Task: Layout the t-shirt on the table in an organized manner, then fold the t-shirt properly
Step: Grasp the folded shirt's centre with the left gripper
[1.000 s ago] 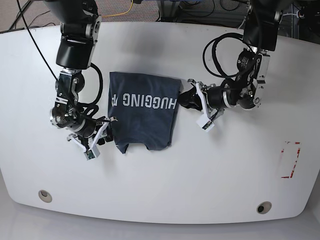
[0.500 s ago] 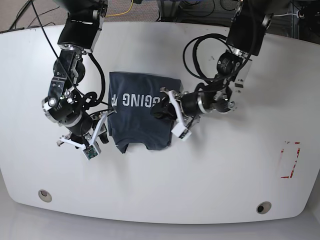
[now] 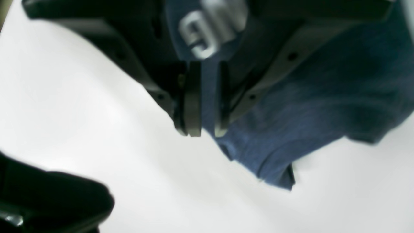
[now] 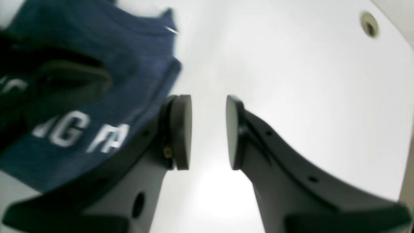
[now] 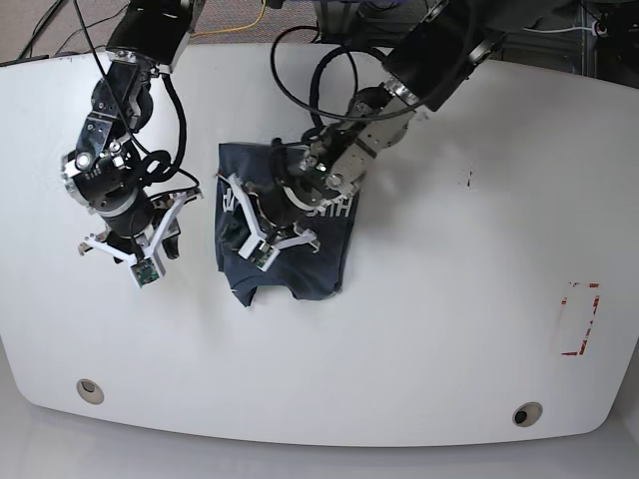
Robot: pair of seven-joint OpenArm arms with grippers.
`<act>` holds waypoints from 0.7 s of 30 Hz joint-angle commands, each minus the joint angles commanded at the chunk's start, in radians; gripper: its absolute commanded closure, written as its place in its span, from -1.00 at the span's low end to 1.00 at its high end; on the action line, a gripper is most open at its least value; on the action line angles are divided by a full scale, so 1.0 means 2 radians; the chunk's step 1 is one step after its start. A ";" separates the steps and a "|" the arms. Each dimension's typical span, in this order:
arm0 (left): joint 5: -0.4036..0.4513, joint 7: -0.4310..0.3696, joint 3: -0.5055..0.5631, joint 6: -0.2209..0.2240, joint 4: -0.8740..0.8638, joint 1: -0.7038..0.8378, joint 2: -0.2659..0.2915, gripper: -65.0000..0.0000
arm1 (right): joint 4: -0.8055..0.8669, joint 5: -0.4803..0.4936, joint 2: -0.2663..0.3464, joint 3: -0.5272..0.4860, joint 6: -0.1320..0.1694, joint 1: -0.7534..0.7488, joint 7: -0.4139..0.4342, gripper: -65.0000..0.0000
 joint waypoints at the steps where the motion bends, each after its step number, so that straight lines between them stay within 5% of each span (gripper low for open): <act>1: 0.001 -0.007 0.000 0.001 -0.013 0.000 0.000 0.80 | 0.000 0.000 0.000 0.005 0.000 0.000 0.000 0.49; 4: 0.001 -0.034 0.001 0.005 -0.057 0.000 0.000 0.80 | 0.000 0.000 0.000 0.016 0.000 -0.001 0.000 0.49; 8: 0.002 -0.089 0.003 0.058 -0.117 -0.006 0.000 0.80 | -0.001 0.001 0.000 0.021 0.000 -0.004 0.000 0.49; 10: 0.001 -0.105 0.003 0.065 -0.143 -0.010 0.000 0.80 | -0.001 0.002 0.000 0.021 0.000 -0.008 0.000 0.49; 17: -0.002 -0.115 0.000 0.038 -0.224 -0.010 -0.001 0.80 | -0.002 0.004 -0.003 0.019 0.000 -0.011 0.000 0.49; 21: -0.010 -0.110 -0.001 0.010 -0.218 0.003 -0.043 0.80 | -0.002 0.004 -0.004 0.018 0.000 -0.011 0.000 0.49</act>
